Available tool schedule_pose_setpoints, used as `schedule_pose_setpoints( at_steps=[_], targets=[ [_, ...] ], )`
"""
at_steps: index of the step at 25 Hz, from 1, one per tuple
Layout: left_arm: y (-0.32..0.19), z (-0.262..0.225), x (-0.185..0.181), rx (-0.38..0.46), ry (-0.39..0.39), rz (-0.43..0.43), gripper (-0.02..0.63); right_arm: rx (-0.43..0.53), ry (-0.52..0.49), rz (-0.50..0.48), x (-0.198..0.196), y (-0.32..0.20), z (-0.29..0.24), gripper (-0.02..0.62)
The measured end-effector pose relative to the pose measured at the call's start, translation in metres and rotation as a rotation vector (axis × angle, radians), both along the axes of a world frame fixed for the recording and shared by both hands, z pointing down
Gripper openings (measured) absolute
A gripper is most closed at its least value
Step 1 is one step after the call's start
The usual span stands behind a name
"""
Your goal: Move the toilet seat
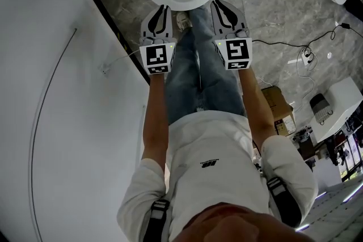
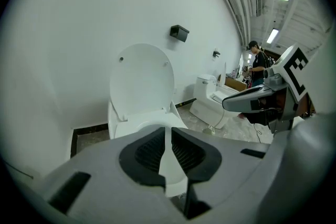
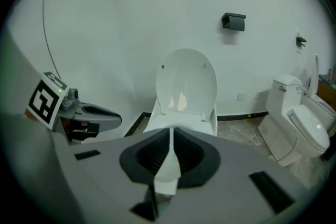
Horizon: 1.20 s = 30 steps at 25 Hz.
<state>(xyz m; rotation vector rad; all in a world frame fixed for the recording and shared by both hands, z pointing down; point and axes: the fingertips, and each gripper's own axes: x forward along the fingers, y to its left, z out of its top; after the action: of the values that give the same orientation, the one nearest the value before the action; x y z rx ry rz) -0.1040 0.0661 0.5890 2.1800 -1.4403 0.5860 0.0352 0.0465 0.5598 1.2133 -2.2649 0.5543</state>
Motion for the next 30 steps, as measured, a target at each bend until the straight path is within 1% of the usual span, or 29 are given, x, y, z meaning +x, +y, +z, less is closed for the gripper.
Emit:
schedule_pose_setpoints(
  at_steps=[4,15,17,18,19,25,30],
  targets=[
    [0.006,0.018,-0.001,-0.035,-0.002,-0.001,0.032,-0.035,0.021,0.002,0.008,0.007,0.022,0.034],
    [0.022,0.079,-0.014,-0.144,0.004,-0.080,0.035,-0.110,0.062,0.009,0.016,0.017,0.079,0.035],
    [0.023,0.088,-0.014,-0.162,0.006,-0.098,0.055,-0.123,0.063,0.015,0.018,0.018,0.088,0.035],
    [0.024,0.092,-0.015,-0.170,0.008,-0.105,0.102,-0.128,0.062,0.019,0.019,0.019,0.092,0.035],
    [0.025,0.096,-0.015,-0.178,0.008,-0.109,0.120,-0.132,0.062,0.023,0.020,0.020,0.095,0.035],
    [0.032,0.117,-0.017,-0.208,0.013,-0.119,0.123,-0.162,0.060,0.045,0.023,0.027,0.118,0.035],
    [0.033,0.137,-0.021,-0.244,0.017,-0.146,0.135,-0.188,0.063,0.067,0.029,0.028,0.138,0.035]
  ],
)
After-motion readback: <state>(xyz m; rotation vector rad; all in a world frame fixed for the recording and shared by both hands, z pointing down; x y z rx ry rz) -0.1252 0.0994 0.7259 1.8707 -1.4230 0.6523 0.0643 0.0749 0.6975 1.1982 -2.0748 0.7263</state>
